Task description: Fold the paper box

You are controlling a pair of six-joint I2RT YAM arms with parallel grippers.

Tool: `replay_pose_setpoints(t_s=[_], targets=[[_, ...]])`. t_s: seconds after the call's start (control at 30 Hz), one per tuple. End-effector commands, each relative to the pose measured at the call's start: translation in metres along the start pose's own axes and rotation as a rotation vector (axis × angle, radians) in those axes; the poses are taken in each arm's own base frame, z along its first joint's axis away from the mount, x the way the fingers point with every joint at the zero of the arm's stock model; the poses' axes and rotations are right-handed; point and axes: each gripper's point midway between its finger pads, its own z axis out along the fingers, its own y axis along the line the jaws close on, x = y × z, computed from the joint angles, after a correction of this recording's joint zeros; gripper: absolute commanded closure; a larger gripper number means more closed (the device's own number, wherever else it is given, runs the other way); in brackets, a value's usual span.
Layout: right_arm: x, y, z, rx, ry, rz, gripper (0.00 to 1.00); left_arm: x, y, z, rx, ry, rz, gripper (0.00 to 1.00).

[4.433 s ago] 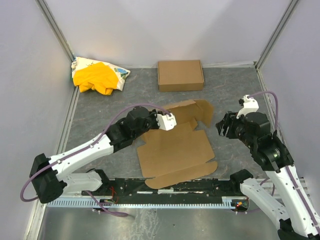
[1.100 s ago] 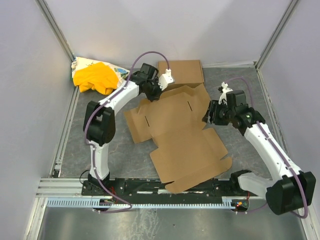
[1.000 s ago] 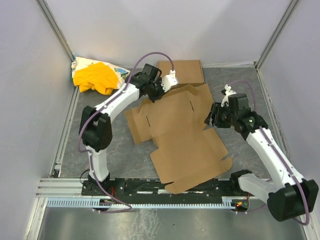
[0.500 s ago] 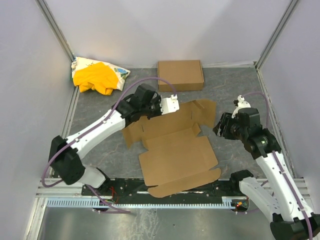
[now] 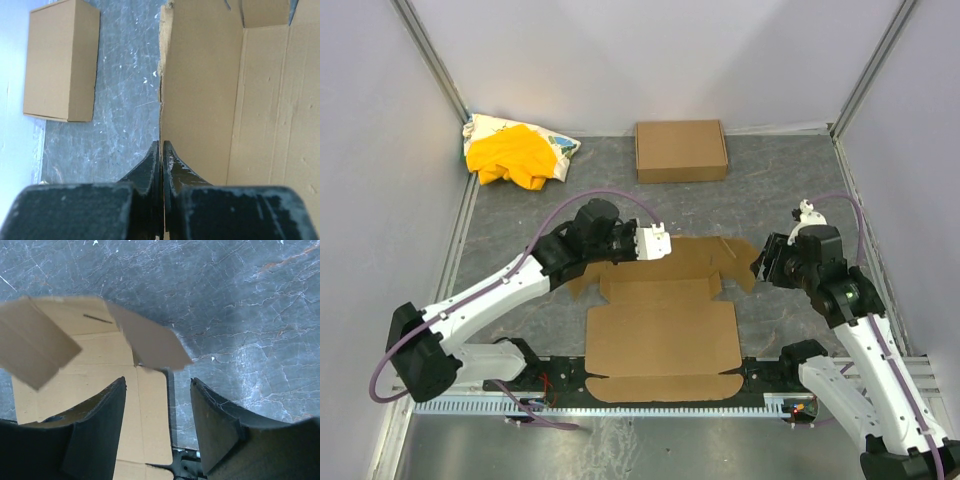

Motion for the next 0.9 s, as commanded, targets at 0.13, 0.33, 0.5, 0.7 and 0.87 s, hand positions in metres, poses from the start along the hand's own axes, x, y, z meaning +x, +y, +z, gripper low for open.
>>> replay_pose_setpoints(t_s=[0.13, 0.33, 0.5, 0.7, 0.87], targets=[[-0.038, 0.025, -0.021, -0.101, -0.127, -0.022, 0.42, -0.023, -0.031, -0.001, 0.007, -0.091, -0.041, 0.97], [-0.051, 0.051, -0.039, -0.203, -0.083, -0.09, 0.41, -0.02, -0.045, -0.003, -0.006, -0.061, -0.018, 0.97], [-0.052, 0.073, -0.052, -0.315, -0.033, -0.142, 0.42, -0.014, -0.051, -0.004, -0.014, -0.041, -0.008, 0.97], [-0.05, 0.11, -0.068, -0.533, 0.032, -0.245, 0.44, -0.022, -0.051, -0.007, -0.011, -0.052, -0.009, 0.97], [-0.058, 0.136, -0.07, -0.7, -0.008, -0.363, 0.42, -0.026, -0.05, -0.006, -0.003, -0.056, -0.009, 0.97]])
